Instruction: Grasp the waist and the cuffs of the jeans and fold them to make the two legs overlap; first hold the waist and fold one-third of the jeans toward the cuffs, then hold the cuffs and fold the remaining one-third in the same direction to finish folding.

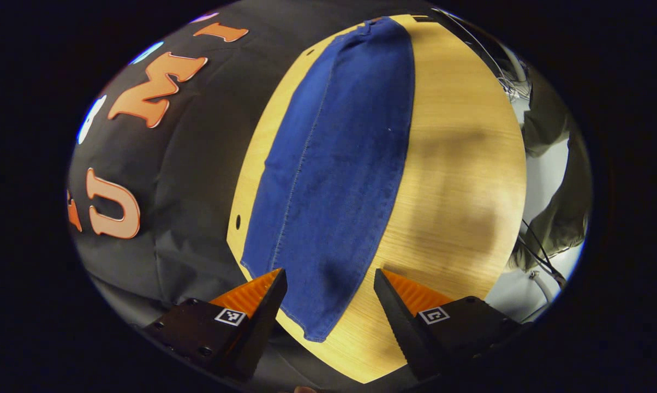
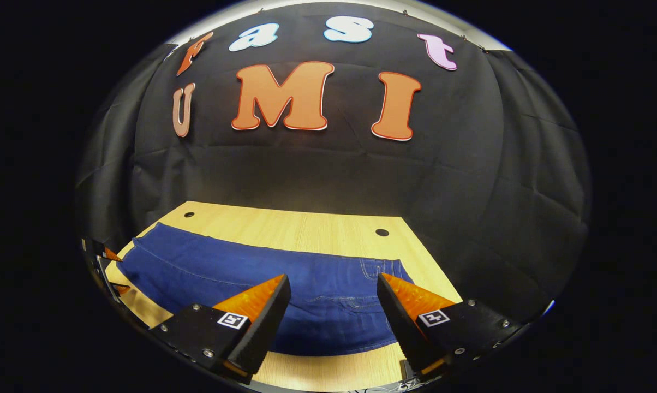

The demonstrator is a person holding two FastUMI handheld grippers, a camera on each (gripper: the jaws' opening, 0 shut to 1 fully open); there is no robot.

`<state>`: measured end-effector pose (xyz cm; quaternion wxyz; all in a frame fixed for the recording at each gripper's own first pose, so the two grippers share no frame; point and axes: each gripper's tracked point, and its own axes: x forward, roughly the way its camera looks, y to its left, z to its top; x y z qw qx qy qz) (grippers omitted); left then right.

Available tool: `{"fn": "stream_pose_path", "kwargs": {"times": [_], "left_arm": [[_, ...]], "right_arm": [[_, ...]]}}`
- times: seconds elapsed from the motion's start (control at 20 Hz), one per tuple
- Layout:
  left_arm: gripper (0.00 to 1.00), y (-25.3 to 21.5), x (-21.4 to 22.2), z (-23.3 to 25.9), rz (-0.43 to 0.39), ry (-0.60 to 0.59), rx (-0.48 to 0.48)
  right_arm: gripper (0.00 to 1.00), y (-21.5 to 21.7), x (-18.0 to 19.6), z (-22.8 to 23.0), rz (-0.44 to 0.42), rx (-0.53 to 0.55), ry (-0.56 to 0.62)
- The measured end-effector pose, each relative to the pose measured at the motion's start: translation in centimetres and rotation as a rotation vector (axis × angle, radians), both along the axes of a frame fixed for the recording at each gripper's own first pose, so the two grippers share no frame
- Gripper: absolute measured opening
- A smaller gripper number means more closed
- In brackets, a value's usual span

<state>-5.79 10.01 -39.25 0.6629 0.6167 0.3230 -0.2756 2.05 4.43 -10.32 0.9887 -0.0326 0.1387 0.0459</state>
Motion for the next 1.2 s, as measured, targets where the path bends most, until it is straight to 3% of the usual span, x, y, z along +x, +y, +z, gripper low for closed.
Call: {"fn": "stream_pose_path", "kwargs": {"times": [0.4,0.85,1.0,1.1,1.2], "left_arm": [[0.97,0.8,1.1,-2.5,-0.033,0.052,0.108],[0.91,0.4,7.3,-3.6,-0.04,-0.048,0.177],[0.36,0.1,8.6,-5.3,-0.035,-0.042,0.148],[0.07,-0.1,9.1,-6.0,-0.043,-0.05,0.185],[0.07,0.1,8.4,-5.7,-0.008,-0.021,0.137]], "right_arm": [[0.98,-1.5,0.1,-0.4,-0.03,0.0,0.015],[0.98,-2.0,0.3,-1.1,-0.047,0.009,0.042],[0.98,-2.3,0.3,-1.3,-0.051,-0.001,0.044],[0.98,-2.6,0.3,-1.6,-0.057,-0.02,0.049],[0.98,-3.3,0.2,-1.7,-0.06,-0.059,0.037]]}}
